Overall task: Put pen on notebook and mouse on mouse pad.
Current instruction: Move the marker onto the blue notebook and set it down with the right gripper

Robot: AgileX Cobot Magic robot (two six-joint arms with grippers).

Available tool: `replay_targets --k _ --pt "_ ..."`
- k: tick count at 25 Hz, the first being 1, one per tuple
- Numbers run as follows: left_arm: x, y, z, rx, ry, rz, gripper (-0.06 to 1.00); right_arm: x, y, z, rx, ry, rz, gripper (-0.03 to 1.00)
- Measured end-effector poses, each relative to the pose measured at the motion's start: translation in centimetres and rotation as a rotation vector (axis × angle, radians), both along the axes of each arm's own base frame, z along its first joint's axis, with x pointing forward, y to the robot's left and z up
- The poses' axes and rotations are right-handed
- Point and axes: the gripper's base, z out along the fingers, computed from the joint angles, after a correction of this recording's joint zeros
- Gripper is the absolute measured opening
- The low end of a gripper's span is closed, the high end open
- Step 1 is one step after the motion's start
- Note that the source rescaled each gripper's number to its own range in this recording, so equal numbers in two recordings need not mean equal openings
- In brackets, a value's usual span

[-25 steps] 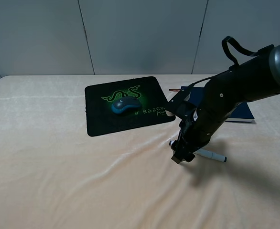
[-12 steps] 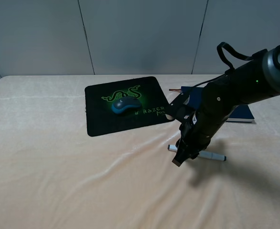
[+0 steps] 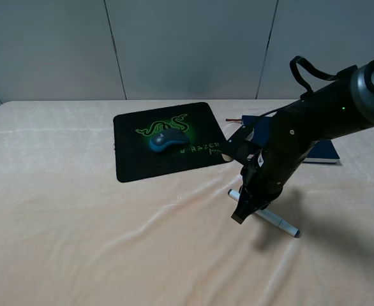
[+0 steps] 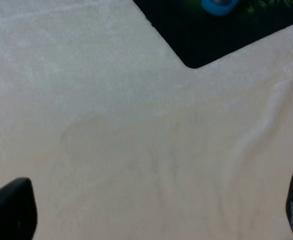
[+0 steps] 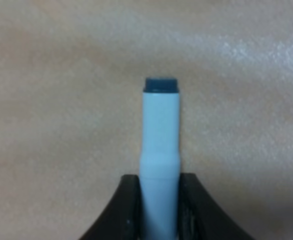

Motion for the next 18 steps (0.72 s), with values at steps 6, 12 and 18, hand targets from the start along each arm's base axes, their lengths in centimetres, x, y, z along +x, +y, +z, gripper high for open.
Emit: replay_targets --k 6,12,18 --pt "0.0 0.0 0.0 0.000 0.000 0.000 1.00 1.1 0.7 1.6 -0.028 0.037 -0.008 0.00" --pt "0.0 0.0 0.0 0.000 0.000 0.000 1.00 3.6 2.3 5.5 -0.026 0.026 -0.016 0.00" --pt "0.0 0.0 0.0 0.000 0.000 0.000 1.00 6.0 3.6 9.6 0.013 -0.043 -0.021 0.00"
